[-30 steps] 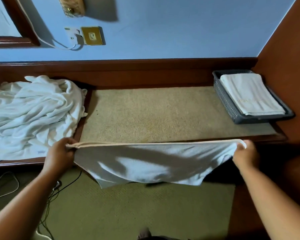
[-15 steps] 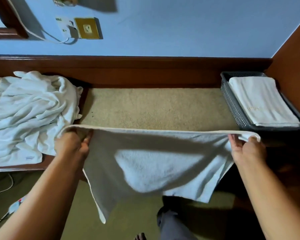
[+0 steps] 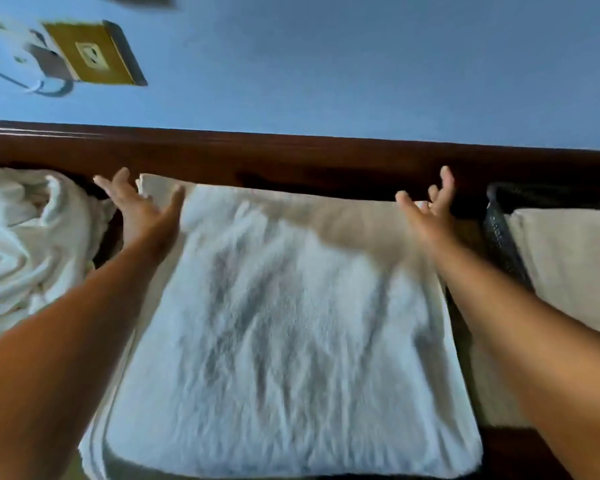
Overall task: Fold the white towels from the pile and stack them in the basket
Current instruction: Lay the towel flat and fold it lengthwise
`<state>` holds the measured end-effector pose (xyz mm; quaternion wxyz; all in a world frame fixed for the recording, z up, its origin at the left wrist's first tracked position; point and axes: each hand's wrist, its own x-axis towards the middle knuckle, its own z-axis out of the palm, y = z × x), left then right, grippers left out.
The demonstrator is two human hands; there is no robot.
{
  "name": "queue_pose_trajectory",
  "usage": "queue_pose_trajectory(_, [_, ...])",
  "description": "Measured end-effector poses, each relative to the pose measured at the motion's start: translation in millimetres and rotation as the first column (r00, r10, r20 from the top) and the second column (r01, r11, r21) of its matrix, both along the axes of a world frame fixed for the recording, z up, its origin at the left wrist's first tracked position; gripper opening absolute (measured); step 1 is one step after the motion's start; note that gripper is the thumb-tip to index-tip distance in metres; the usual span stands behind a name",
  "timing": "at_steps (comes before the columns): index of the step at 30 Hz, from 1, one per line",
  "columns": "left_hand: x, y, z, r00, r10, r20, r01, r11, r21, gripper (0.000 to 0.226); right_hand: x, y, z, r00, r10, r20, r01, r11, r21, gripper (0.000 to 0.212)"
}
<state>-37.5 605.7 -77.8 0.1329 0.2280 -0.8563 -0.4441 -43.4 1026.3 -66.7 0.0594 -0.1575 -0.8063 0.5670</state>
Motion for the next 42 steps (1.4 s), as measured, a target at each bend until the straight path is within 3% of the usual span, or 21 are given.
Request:
queue_pose_trajectory(1, [7.6,21.7,-19.0,0.986,-0.144,0.090,0.153,0.983,-0.100,0.097,-1.0,-4.1,-25.8,0.981,0.174,0.091,-0.185,0.973,0.137,0.089])
queue_pose_trajectory(3, [30.3,64.5,-59.4,0.880,-0.356,0.314,0.433,0.874,-0.222,0.098,17.8,-3.9,-83.5,0.845,0.377,0.380,-0.504,0.799,0.329,0.091])
queue_pose_trajectory(6, [63.7,101.5,-118.4,0.534,-0.469,0.704,0.728,0.678,-0.101,0.128,62.8,3.9,-146.2,0.640,0.335,0.692,-0.719,0.578,0.385,0.092])
queue_pose_trajectory(7, [70.2,108.2,-131.6,0.458,-0.443,0.771,0.731,0.682,-0.043,0.136,73.8,6.0,-156.0,0.611,0.307,0.730,-0.742,0.543,0.393,0.094])
queue_pose_trajectory(10, [65.5,119.3,-142.0,0.392,-0.406,0.826,0.685,0.728,0.032,0.149,76.0,10.8,-159.7,0.568,0.284,0.772,-0.766,0.525,0.371,0.102])
queue_pose_trajectory(17, [21.1,115.3,-130.2,0.075,-0.413,0.908,0.693,0.676,0.250,0.147,49.8,12.7,-147.6,0.314,0.290,0.904,-0.868,0.472,0.150,0.130])
queue_pose_trajectory(22, [1.4,113.2,-130.9,-0.115,-0.346,0.931,0.668,0.667,0.330,0.143,21.1,16.4,-138.9,0.026,0.280,0.960,-0.913,0.397,-0.091,0.144])
queue_pose_trajectory(25, [-2.6,114.0,-131.0,-0.148,-0.364,0.919,0.640,0.674,0.370,0.141,6.3,13.9,-136.3,-0.131,0.231,0.964,-0.912,0.352,-0.209,0.145])
queue_pose_trajectory(28, [0.3,112.0,-129.5,-0.112,-0.391,0.914,0.644,0.672,0.366,0.140,5.8,10.1,-137.4,-0.127,0.190,0.973,-0.916,0.353,-0.189,0.142])
queue_pose_trajectory(35, [29.5,113.7,-128.2,0.175,-0.460,0.870,0.673,0.701,0.235,0.149,28.6,7.8,-138.4,0.079,0.246,0.966,-0.928,0.372,-0.019,0.142])
queue_pose_trajectory(42, [30.4,114.9,-136.3,0.291,-0.482,0.826,0.697,0.699,0.162,0.150,43.5,7.7,-147.1,0.376,0.293,0.879,-0.856,0.472,0.209,0.148])
